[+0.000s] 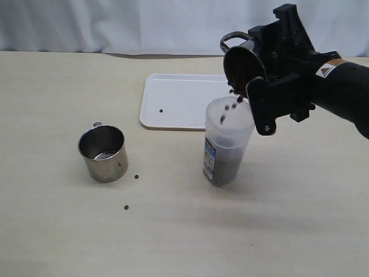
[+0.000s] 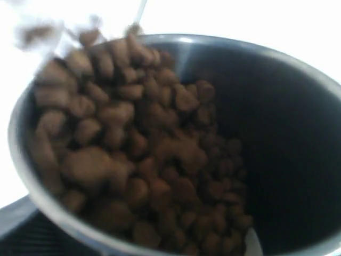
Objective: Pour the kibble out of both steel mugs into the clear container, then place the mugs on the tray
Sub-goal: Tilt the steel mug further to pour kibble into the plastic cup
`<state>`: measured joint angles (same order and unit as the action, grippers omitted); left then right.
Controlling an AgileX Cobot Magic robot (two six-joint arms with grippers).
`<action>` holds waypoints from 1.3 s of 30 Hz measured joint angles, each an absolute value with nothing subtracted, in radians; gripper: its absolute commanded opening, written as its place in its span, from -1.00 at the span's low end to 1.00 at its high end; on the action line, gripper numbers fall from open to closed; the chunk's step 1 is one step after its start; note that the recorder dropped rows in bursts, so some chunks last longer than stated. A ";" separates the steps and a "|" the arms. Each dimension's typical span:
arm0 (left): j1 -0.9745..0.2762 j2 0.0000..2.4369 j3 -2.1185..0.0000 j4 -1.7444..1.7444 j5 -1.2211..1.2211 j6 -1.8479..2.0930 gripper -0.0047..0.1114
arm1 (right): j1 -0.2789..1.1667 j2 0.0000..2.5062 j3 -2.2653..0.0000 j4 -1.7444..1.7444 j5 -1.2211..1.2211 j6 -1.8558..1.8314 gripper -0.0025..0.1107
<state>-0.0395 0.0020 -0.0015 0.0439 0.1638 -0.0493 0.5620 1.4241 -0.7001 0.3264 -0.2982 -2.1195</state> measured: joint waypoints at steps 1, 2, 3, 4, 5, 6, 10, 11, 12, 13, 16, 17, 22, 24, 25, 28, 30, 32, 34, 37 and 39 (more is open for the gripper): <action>-0.040 0.002 -0.002 0.044 0.164 -0.049 -0.92 | 0.562 1.424 -0.700 0.320 -0.300 -2.120 -0.87; -0.040 0.002 -0.002 0.044 0.164 -0.049 -0.92 | 0.562 1.424 -0.700 0.315 -0.300 -2.120 -0.87; -0.040 0.002 -0.002 0.044 0.164 -0.049 -0.92 | 0.562 1.424 -0.700 0.313 -0.300 -2.120 -0.87; -0.040 0.002 -0.002 0.044 0.164 -0.049 -0.92 | 0.562 1.424 -0.700 0.310 -0.300 -2.120 -0.87; -0.040 0.002 -0.002 0.044 0.164 -0.049 -0.92 | 0.562 1.424 -0.700 0.308 -0.300 -2.120 -0.87; -0.040 0.002 -0.002 0.044 0.164 -0.049 -0.92 | 0.562 1.424 -0.700 0.308 -0.300 -2.120 -0.87; -0.040 0.002 -0.002 0.044 0.164 -0.049 -0.92 | 0.562 1.424 -0.700 0.290 -0.300 -2.120 -0.87; -0.040 0.002 -0.002 0.044 0.164 -0.049 -0.92 | 0.562 1.424 -0.700 0.287 -0.300 -2.120 -0.87; -0.040 0.002 -0.002 0.044 0.164 -0.049 -0.92 | 0.562 1.424 -0.700 0.285 -0.300 -2.120 -0.87; -0.040 0.002 -0.002 0.044 0.164 -0.049 -0.92 | 0.562 1.424 -0.700 0.283 -0.300 -2.120 -0.87; -0.040 0.002 -0.002 0.044 0.164 -0.049 -0.92 | 0.562 1.424 -0.700 0.264 -0.300 -2.120 -0.87; -0.040 0.002 -0.002 0.044 0.164 -0.049 -0.92 | 0.562 1.424 -0.700 0.262 -0.302 -2.120 -0.87; -0.040 0.002 -0.002 0.044 0.164 -0.049 -0.92 | 0.562 1.424 -0.700 0.253 -0.317 -2.120 -0.87; -0.040 0.002 -0.002 0.044 0.164 -0.049 -0.92 | 0.562 1.424 -0.700 0.249 -0.319 -2.120 -0.87; -0.040 0.002 -0.002 0.044 0.164 -0.049 -0.92 | 0.562 1.424 -0.700 0.246 -0.319 -2.120 -0.87; -0.040 0.002 -0.002 0.044 0.164 -0.049 -0.92 | 0.562 1.424 -0.700 0.244 -0.327 -2.120 -0.87; -0.040 0.002 -0.002 0.044 0.164 -0.049 -0.92 | 0.562 1.424 -0.700 0.237 -0.334 -2.120 -0.87; -0.040 0.002 -0.002 0.044 0.164 -0.049 -0.92 | 0.562 1.424 -0.700 0.236 -0.336 -2.120 -0.87; -0.040 0.002 -0.002 0.044 0.164 -0.049 -0.92 | 0.562 1.424 -0.700 0.231 -0.336 -2.120 -0.87; -0.040 0.002 -0.002 0.044 0.164 -0.049 -0.92 | 0.562 1.424 -0.700 0.223 -0.336 -2.120 -0.87; -0.040 0.002 -0.002 0.044 0.164 -0.049 -0.92 | 0.562 1.424 -0.700 0.217 -0.338 -2.120 -0.87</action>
